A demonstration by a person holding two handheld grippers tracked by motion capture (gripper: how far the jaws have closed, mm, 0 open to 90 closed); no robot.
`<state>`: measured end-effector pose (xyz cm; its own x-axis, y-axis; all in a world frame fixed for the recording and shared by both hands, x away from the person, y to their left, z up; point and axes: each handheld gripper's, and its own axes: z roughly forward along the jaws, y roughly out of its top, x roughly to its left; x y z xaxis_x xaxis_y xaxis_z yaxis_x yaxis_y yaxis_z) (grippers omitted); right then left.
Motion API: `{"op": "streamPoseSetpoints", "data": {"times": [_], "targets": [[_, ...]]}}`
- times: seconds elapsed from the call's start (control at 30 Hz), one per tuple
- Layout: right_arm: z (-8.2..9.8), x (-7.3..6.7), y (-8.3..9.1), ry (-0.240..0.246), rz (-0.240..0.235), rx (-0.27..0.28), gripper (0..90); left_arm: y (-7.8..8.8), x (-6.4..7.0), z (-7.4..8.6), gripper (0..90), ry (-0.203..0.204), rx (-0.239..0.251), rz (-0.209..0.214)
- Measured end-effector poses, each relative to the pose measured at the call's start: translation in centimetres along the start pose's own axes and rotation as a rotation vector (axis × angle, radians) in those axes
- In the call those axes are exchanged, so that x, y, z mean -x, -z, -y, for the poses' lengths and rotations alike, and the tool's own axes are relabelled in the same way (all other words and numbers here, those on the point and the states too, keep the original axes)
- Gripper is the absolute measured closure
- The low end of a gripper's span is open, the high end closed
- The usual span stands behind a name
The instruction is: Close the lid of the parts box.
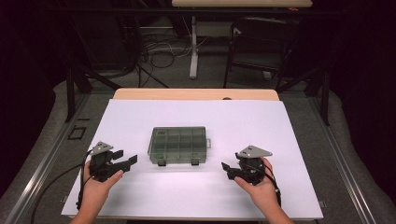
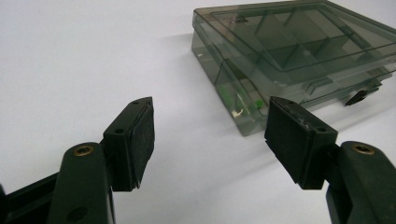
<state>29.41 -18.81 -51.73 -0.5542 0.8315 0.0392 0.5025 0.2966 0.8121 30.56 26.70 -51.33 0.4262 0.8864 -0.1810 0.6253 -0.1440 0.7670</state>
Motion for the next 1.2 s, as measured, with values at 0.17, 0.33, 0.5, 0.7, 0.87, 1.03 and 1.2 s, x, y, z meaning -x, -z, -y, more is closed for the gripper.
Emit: {"op": "streamPoseSetpoints", "data": {"times": [0.17, 0.33, 0.5, 0.7, 0.87, 1.03, 1.2], "targets": [[1.4, 0.9, 0.9, -0.012, 0.028, -0.002, 33.6, -0.1, -0.2, 1.2, 33.3, -0.013, 0.007, -0.015], [2.4, 1.7, 2.2, -0.012, 0.053, -0.009, 32.3, 0.2, -0.4, 2.1, 32.6, -0.021, 0.030, -0.025], [3.4, 2.5, 3.1, -0.025, 0.084, 0.007, 31.3, 0.3, -0.8, 2.5, 32.5, -0.005, 0.041, -0.025], [4.4, 3.6, 3.9, -0.042, 0.113, 0.018, 30.5, 0.3, -1.1, 2.9, 32.6, 0.020, 0.050, -0.025], [5.1, 4.5, 4.3, -0.066, 0.154, 0.024, 30.5, 0.2, -1.4, 3.3, 32.6, 0.026, 0.041, -0.038], [5.4, 5.0, 4.6, -0.088, 0.168, 0.009, 30.5, 0.1, -1.6, 3.5, 32.6, 0.037, 0.038, -0.045], [5.7, 5.4, 4.5, -0.102, 0.182, 0.005, 30.5, 0.0, -1.7, 3.7, 32.6, 0.041, 0.034, -0.049]]}}
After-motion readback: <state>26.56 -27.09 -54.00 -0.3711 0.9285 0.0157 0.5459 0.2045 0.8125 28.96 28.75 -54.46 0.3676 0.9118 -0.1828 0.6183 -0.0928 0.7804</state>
